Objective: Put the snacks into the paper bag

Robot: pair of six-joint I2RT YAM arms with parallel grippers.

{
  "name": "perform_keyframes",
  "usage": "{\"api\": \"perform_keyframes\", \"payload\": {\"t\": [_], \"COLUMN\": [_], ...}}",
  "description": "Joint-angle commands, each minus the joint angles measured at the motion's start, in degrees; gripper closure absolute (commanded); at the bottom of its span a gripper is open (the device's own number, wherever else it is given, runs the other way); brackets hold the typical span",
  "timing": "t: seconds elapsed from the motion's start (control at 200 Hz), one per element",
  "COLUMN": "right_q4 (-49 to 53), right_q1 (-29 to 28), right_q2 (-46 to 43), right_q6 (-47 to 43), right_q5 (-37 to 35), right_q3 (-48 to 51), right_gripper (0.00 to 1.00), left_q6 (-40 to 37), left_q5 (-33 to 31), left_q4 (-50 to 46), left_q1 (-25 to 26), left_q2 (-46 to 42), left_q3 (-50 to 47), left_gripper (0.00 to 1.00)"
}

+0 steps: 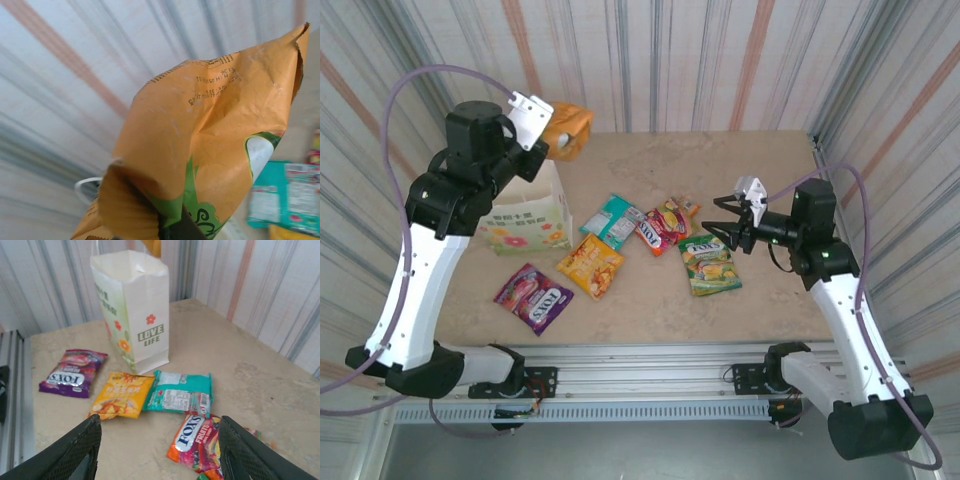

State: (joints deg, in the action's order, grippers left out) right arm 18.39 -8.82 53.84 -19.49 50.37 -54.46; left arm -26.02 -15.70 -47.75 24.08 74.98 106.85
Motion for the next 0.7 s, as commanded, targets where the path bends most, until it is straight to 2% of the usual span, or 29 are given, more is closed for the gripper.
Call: {"api": "perform_keyframes", "payload": {"t": [0.0, 0.08, 0.195, 0.401, 0.691], "right_q4": [0.4, 0.6, 1.1, 1.6, 2.2], "right_q1": [-1.7, -2.3, -2.7, -3.0, -3.4], "right_q2": [1.1, 1.5, 1.9, 2.5, 4.1], "right_q6": [0.1, -0.2, -0.5, -0.8, -0.4], "right_q5": [-1.8, -1.8, -2.0, -1.9, -1.4], "right_q3": [0.4, 0.4, 0.3, 0.4, 0.2], "right_gripper": [0.38, 0.38, 0.38, 0.38, 0.38], "left_q6": [-8.3, -11.5, -14.5, -17.0, -18.8], "left_q5": [-12.6, -17.1, -20.0, -19.1, -18.9], "left_q4": [0.4, 0.2, -0.3, -1.3, -3.3], "left_q1": [-0.5, -1.2, -3.4, -7.4, -8.2], "left_q2": [0.0, 0.5, 0.9, 1.5, 5.1], "left_q3": [1.2, 0.8, -0.2, -4.2, -9.0], "left_gripper": [1.0, 1.0, 1.0, 1.0, 1.0]}}
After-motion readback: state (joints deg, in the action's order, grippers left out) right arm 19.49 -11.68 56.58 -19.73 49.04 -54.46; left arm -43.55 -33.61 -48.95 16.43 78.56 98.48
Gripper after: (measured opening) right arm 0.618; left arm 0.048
